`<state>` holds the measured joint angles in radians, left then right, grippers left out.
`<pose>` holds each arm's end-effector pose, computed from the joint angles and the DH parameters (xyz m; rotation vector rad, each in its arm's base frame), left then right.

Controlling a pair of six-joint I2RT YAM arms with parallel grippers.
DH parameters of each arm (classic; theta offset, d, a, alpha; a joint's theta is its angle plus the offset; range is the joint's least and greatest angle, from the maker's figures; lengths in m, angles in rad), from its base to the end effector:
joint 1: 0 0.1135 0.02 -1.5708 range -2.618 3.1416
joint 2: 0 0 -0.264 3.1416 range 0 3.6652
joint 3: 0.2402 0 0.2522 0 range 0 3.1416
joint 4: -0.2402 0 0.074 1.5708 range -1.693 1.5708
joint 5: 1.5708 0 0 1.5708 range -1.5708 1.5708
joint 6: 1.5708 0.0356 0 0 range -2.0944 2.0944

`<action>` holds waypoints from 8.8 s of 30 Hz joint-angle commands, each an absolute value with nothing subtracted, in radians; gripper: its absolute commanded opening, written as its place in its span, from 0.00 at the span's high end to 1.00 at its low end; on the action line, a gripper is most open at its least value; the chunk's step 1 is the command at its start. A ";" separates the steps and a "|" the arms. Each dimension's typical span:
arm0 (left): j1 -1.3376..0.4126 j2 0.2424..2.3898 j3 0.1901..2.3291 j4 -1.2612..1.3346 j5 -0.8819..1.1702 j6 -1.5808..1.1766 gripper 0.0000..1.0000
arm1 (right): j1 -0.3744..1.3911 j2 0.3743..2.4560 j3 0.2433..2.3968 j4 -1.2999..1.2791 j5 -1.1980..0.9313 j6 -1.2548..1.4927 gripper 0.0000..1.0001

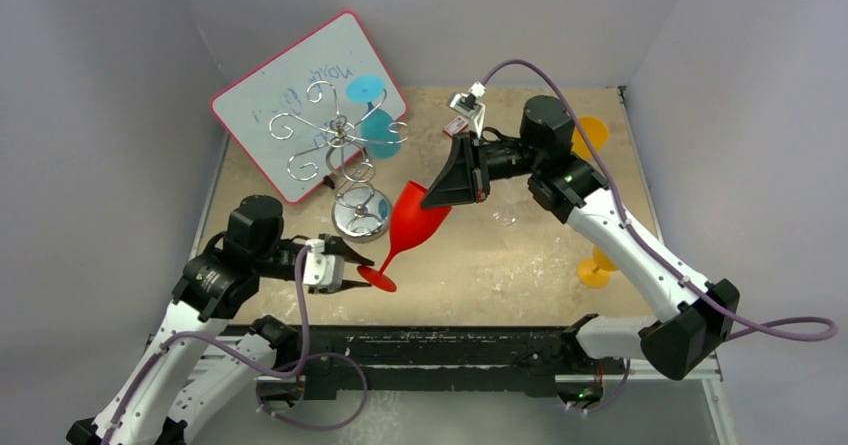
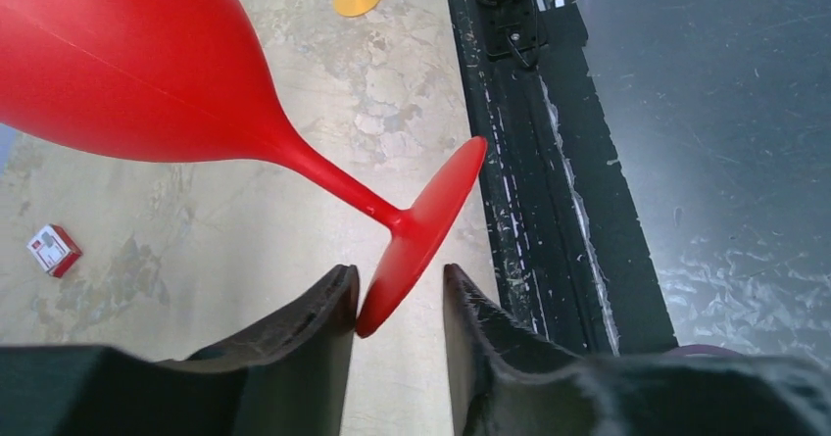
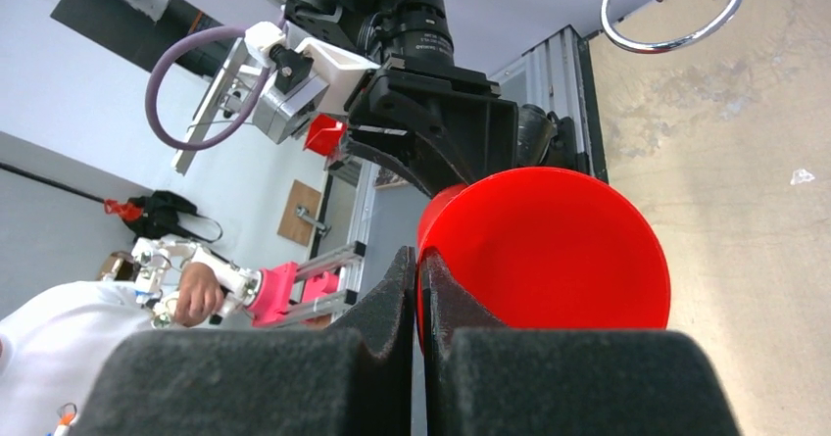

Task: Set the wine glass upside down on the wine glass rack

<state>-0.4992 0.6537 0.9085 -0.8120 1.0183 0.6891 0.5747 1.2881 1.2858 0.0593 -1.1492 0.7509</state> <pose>0.0830 -0.0798 0.3448 1.5329 1.2298 -0.9444 0.2173 0.1794 0.4315 -0.9328 1.6567 1.8220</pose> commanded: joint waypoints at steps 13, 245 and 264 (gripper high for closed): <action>-0.503 0.643 0.991 -0.914 1.023 0.801 1.00 | 0.569 1.267 1.262 0.117 -1.169 0.770 0.93; -0.101 1.033 1.569 -0.800 -0.201 -0.623 0.22 | 0.570 1.064 1.263 -0.554 0.129 0.322 0.41; -0.199 0.731 1.273 -0.756 -0.217 -0.334 0.14 | 0.559 1.410 1.357 -0.645 0.326 0.194 0.54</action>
<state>-0.1825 0.7708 1.2888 -0.8173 -0.3180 -0.4206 0.5659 1.3975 1.3144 -0.6273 0.2729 0.2245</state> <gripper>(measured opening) 0.866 0.469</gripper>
